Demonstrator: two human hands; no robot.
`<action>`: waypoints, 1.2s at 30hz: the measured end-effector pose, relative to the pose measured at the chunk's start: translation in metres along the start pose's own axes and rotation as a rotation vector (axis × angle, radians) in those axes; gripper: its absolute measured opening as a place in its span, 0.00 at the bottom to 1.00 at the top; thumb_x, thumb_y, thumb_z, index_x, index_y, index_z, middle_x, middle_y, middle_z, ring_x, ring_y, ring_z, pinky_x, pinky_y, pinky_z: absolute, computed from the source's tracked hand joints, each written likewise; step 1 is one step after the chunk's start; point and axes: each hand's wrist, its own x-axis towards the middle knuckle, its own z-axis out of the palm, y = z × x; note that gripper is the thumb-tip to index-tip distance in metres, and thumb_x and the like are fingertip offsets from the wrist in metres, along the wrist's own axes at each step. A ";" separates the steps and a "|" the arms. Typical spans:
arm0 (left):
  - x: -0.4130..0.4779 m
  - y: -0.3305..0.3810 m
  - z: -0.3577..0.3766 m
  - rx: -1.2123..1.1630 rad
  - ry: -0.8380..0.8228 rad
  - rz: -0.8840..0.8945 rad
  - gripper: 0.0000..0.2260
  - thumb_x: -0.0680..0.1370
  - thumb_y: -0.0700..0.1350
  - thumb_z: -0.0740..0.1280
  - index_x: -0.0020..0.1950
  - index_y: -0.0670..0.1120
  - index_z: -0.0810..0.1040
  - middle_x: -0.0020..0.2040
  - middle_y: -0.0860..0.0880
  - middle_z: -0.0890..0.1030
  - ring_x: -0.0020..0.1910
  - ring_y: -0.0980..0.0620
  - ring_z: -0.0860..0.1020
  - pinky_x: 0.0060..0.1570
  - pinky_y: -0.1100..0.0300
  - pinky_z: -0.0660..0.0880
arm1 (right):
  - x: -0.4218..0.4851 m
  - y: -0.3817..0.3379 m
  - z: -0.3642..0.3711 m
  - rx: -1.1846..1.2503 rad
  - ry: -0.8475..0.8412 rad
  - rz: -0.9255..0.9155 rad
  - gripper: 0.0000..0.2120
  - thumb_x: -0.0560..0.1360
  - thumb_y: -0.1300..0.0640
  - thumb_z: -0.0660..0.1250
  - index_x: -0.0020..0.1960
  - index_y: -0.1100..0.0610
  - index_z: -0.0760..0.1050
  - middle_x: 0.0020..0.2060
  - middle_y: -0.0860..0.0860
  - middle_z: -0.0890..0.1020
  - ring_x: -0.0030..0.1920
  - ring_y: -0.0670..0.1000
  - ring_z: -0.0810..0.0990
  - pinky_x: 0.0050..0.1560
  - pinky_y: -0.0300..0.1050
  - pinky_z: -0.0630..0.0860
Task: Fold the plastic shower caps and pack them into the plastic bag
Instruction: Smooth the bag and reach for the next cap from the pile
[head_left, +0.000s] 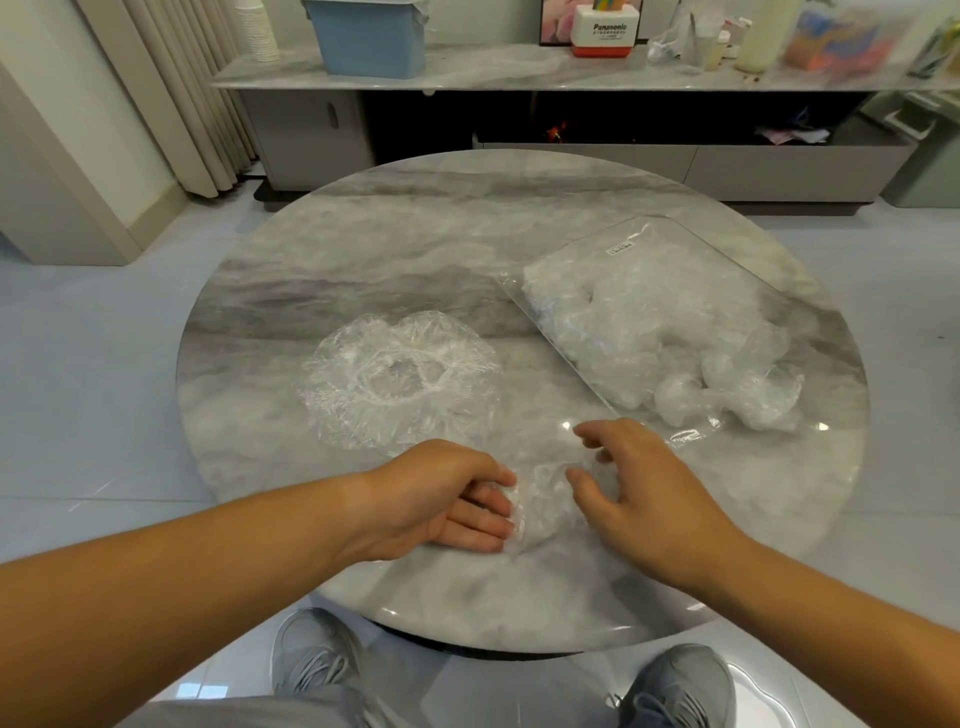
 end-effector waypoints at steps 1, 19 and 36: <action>0.000 0.000 0.000 -0.003 0.003 0.003 0.11 0.81 0.43 0.66 0.60 0.39 0.79 0.46 0.40 0.82 0.46 0.42 0.86 0.47 0.49 0.83 | 0.002 -0.001 -0.001 -0.017 -0.056 0.093 0.26 0.80 0.42 0.62 0.74 0.51 0.68 0.65 0.46 0.74 0.62 0.45 0.75 0.58 0.36 0.68; -0.004 -0.007 0.000 0.036 -0.144 0.107 0.20 0.78 0.56 0.69 0.61 0.42 0.82 0.53 0.42 0.86 0.51 0.46 0.85 0.58 0.50 0.80 | -0.006 -0.019 0.018 0.718 -0.212 0.042 0.12 0.73 0.44 0.64 0.53 0.46 0.81 0.49 0.50 0.85 0.52 0.51 0.83 0.58 0.50 0.78; 0.001 0.008 -0.017 0.711 0.337 0.399 0.21 0.65 0.59 0.81 0.51 0.53 0.78 0.45 0.52 0.83 0.38 0.55 0.82 0.38 0.62 0.78 | -0.016 -0.014 0.024 -0.224 -0.307 -0.516 0.25 0.81 0.37 0.54 0.72 0.48 0.72 0.68 0.42 0.72 0.68 0.45 0.68 0.66 0.46 0.67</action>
